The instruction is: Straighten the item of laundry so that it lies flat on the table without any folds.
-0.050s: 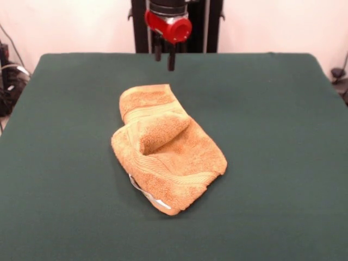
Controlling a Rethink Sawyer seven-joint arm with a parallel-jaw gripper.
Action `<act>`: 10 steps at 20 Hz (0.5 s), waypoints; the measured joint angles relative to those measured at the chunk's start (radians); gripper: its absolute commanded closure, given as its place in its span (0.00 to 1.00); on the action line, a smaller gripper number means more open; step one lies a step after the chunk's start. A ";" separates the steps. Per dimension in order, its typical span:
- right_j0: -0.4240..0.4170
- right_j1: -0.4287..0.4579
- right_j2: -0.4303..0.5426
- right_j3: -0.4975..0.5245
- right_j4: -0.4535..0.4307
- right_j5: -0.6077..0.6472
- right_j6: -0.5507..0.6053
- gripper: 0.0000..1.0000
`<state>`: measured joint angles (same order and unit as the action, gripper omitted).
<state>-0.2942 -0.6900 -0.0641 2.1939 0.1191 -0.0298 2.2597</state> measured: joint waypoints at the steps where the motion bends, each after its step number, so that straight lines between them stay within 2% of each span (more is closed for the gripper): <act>1: 0.020 -0.001 0.000 -0.001 0.003 0.001 0.000 0.00; 6: 0.123 -0.002 0.000 -0.006 0.021 0.019 0.000 0.00; 10: 0.164 -0.002 0.000 -0.008 0.035 0.034 0.000 0.00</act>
<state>-0.1301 -0.6916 -0.0638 2.1861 0.1538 0.0039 2.2597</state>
